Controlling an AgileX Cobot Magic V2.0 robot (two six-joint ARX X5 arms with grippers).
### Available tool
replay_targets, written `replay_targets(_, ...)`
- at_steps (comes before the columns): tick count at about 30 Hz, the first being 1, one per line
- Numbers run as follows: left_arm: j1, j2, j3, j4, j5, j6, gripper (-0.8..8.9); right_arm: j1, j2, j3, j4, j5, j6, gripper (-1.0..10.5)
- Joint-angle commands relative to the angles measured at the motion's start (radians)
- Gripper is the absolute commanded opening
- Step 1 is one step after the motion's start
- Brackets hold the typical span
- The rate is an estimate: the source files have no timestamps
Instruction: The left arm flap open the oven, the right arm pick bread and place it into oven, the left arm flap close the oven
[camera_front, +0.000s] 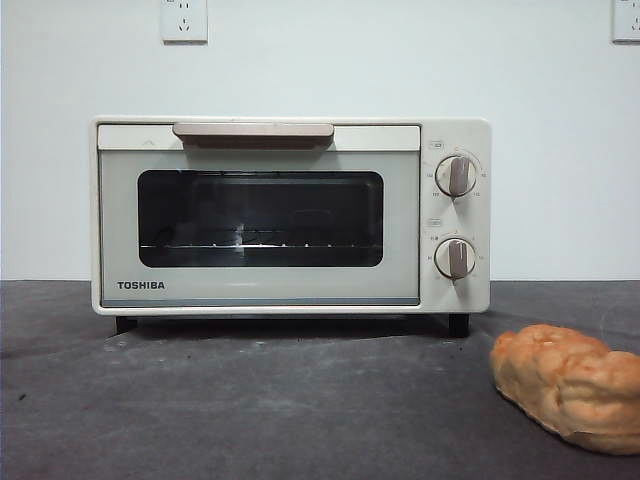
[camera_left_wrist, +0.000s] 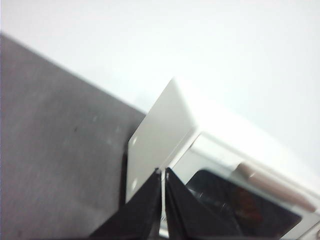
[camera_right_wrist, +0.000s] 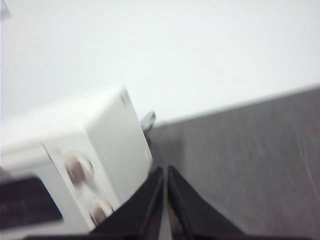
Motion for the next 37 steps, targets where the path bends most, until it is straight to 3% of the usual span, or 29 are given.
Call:
replay_targets(1, 0.001, 0.022, 0.066, 0.003, 0.004, 0.052, 0.17, 0.002, -0.002, 0.069, 0.010, -0.001, 0.011, 0.1)
replay_targets(5, 0.001, 0.077, 0.165, -0.041, 0.004, 0.121, 0.17, 0.002, 0.024, 0.174, -0.006, -0.002, -0.002, 0.1)
replay_targets(11, 0.001, 0.192, 0.315, -0.160, 0.021, 0.193, 0.16, 0.002, 0.109, 0.329, -0.119, -0.032, -0.087, 0.1)
replay_targets(26, -0.001, 0.582, 0.655, -0.559, 0.270, 0.473, 0.16, 0.004, 0.486, 0.681, -0.602, -0.192, -0.314, 0.1)
replay_targets(31, -0.009, 0.639, 0.705, -0.649, 0.279, 0.536, 0.16, 0.024, 0.573, 0.714, -0.731, -0.232, -0.333, 0.1)
replay_targets(37, -0.024, 0.642, 0.707, -0.676, 0.279, 0.554, 0.17, 0.076, 0.645, 0.715, -0.847, -0.266, -0.338, 0.1)
